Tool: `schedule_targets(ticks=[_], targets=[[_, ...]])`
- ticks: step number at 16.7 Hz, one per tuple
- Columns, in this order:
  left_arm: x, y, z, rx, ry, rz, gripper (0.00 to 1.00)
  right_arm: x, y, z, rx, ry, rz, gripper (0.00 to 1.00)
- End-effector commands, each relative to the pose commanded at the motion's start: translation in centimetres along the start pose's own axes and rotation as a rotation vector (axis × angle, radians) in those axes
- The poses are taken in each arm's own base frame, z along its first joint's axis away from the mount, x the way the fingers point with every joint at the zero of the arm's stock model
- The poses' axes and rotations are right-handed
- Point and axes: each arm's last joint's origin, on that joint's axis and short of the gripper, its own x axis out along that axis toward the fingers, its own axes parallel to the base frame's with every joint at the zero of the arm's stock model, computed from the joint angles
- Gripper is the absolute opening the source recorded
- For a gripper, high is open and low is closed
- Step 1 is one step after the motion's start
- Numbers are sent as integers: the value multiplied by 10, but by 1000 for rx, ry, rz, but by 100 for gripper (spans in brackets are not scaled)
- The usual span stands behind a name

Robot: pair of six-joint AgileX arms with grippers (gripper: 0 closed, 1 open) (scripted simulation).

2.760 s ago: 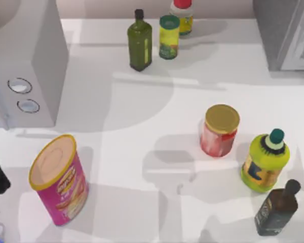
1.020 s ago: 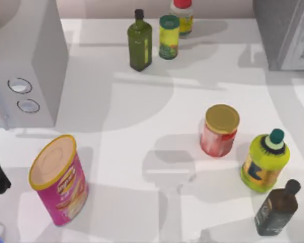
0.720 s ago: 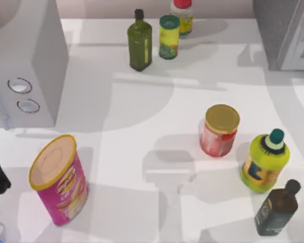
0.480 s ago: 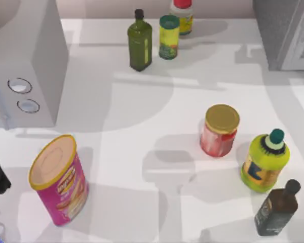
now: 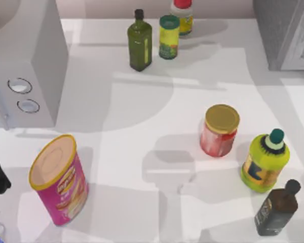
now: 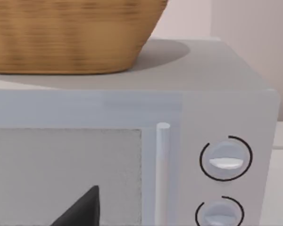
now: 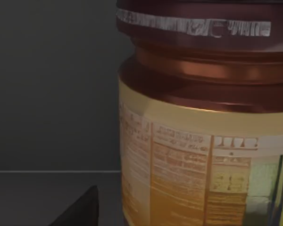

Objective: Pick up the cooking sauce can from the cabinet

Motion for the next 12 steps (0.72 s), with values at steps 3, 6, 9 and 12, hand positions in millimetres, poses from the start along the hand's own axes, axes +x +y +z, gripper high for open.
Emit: schedule_targets(ticks=[3, 6, 9, 12], targets=[[0, 0, 0, 0, 0, 0, 100, 1, -2, -1, -1, 5, -3, 100], [0, 0, 0, 0, 0, 0, 100, 13, 0, 1, 0, 1, 0, 100], [0, 0, 0, 0, 0, 0, 100, 35, 1, 2, 0, 0, 0, 100], [0, 0, 0, 0, 0, 0, 100, 54, 0, 1, 0, 0, 0, 100]])
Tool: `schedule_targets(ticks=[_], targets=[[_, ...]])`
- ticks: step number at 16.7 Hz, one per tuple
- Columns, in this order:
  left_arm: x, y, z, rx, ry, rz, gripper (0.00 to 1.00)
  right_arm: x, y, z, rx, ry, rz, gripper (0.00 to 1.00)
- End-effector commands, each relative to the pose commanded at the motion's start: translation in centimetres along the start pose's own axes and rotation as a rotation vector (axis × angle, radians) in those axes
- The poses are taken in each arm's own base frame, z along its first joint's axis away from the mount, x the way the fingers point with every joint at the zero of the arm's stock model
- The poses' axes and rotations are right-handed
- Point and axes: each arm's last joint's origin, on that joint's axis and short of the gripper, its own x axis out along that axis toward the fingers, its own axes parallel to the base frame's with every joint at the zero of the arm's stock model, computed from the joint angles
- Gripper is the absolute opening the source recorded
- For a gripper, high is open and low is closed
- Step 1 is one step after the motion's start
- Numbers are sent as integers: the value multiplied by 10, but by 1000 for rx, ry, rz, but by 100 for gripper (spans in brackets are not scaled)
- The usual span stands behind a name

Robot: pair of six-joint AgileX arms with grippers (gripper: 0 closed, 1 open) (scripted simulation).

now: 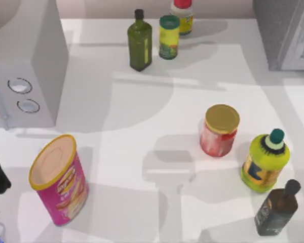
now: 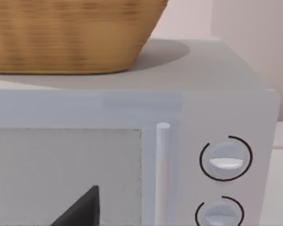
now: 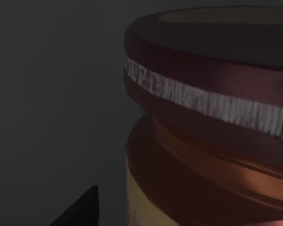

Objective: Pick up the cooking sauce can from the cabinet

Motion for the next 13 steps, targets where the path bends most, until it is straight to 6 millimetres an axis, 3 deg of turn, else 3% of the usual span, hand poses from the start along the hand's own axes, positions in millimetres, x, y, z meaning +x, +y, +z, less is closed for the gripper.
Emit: schedule_targets(ticks=[6, 13], targets=[[0, 0, 0, 0, 0, 0, 100, 6, 0, -1, 0, 0, 0, 100], [0, 0, 0, 0, 0, 0, 100, 6, 0, -1, 0, 0, 0, 47]])
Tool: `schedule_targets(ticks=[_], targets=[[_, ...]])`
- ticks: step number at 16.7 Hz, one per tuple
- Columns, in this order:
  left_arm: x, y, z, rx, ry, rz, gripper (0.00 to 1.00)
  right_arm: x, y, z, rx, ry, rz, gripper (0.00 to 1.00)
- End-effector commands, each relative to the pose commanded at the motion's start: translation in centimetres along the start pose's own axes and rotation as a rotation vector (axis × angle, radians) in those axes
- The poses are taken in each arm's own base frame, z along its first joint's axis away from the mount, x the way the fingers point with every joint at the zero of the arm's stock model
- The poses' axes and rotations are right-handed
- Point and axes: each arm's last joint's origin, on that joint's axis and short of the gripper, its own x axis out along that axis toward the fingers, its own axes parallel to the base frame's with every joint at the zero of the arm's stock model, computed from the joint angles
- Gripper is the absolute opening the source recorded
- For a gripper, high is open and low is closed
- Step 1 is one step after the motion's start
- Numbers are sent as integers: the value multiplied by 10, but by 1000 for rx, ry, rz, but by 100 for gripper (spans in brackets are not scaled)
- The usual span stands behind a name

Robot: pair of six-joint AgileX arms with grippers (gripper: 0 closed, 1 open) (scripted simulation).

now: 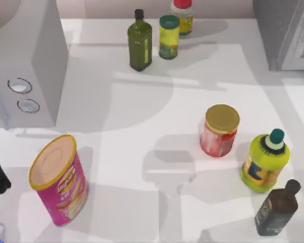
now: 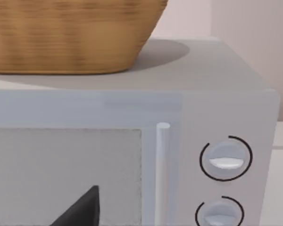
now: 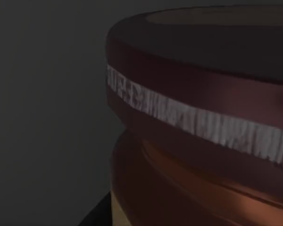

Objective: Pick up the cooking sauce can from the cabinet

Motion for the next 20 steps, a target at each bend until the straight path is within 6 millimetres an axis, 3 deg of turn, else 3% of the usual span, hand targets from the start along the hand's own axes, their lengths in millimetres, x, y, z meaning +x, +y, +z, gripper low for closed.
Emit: schedule_targets(ticks=[6, 16, 18, 20], targets=[[0, 0, 0, 0, 0, 0, 100, 0, 0, 0, 0, 0, 0, 2], [0, 0, 0, 0, 0, 0, 100, -2, 1, 1, 2, 0, 3, 0], [0, 0, 0, 0, 0, 0, 100, -16, 5, 7, 1, 5, 7, 0], [0, 0, 0, 0, 0, 0, 100, -46, 10, 21, 0, 9, 8, 0]])
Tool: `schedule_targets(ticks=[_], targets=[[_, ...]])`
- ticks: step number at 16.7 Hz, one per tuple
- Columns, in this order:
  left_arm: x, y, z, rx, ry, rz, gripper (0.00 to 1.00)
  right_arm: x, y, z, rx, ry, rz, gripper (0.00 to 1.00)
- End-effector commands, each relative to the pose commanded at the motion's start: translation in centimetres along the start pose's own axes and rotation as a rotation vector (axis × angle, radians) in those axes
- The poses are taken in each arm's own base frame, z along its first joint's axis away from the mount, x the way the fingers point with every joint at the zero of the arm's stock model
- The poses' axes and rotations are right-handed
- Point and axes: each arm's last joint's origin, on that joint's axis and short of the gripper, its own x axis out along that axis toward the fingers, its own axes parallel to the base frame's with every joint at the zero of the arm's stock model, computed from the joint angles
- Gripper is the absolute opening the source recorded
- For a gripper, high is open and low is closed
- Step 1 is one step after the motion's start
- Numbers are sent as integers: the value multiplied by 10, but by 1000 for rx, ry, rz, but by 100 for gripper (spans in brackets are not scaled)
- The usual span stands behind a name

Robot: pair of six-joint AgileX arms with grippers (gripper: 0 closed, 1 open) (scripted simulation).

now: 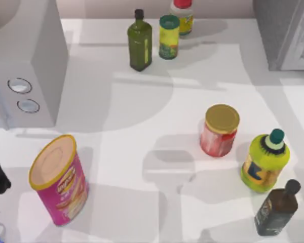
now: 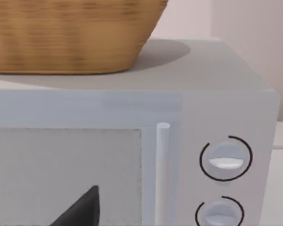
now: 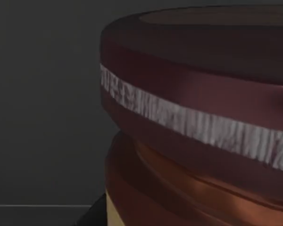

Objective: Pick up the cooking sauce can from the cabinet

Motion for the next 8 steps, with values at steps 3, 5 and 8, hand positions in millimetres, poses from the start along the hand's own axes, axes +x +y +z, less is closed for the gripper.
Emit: schedule_targets(ticks=[3, 5, 8], targets=[[0, 0, 0, 0, 0, 0, 100, -64, 0, 24, 2, -8, -2, 0], [0, 0, 0, 0, 0, 0, 100, -105, -4, 35, 4, -14, -4, 0], [0, 0, 0, 0, 0, 0, 100, -134, -8, 40, 2, -10, -6, 0]])
